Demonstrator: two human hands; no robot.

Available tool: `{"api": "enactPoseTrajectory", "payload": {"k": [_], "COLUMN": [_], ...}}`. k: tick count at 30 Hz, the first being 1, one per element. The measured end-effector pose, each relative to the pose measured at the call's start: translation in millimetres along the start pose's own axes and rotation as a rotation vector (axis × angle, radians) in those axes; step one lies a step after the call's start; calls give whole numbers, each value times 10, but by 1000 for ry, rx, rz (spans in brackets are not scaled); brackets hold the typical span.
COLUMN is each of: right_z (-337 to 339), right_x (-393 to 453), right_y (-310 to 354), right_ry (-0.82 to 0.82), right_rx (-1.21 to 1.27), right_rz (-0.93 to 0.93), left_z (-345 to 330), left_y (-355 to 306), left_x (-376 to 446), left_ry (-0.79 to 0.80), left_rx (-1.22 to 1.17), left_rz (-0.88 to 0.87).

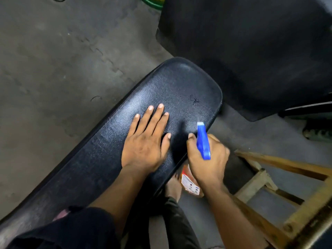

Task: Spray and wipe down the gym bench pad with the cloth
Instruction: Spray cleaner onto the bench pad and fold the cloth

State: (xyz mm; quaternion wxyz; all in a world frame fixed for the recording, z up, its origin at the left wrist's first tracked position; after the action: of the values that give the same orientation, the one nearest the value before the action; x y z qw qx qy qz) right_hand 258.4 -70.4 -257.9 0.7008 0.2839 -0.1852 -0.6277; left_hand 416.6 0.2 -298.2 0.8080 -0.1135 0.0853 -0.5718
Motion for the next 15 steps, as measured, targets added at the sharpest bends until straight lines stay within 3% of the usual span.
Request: {"api": "enactPoseTrajectory", "payload": {"k": [6, 9, 15], "right_z": [-125, -187, -297], "right_x": [-380, -602, -1105], "right_y": [15, 43, 121], "right_ry": [85, 125, 224], "right_rx": [125, 102, -14], "right_rz": [140, 180, 241], "left_z": [39, 104, 270], "left_y": [18, 126, 586], "left_x": [-24, -126, -905], "left_ry": [21, -11, 29], "left_rx": [-58, -198, -53], "left_rz": [3, 108, 231]}}
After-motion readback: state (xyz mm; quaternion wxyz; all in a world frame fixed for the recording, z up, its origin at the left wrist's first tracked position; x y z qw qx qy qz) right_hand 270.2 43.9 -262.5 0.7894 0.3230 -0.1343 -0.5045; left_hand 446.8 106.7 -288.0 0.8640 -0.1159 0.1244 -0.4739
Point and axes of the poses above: each hand's wrist, its own x-axis towards the middle knuckle, its own z-axis out of the back of the hand, y = z × x, the point moved 3 cm from there along x, towards the middle knuckle, and after that the axes turned 2 degrees about -y, right-handed, at the moved point
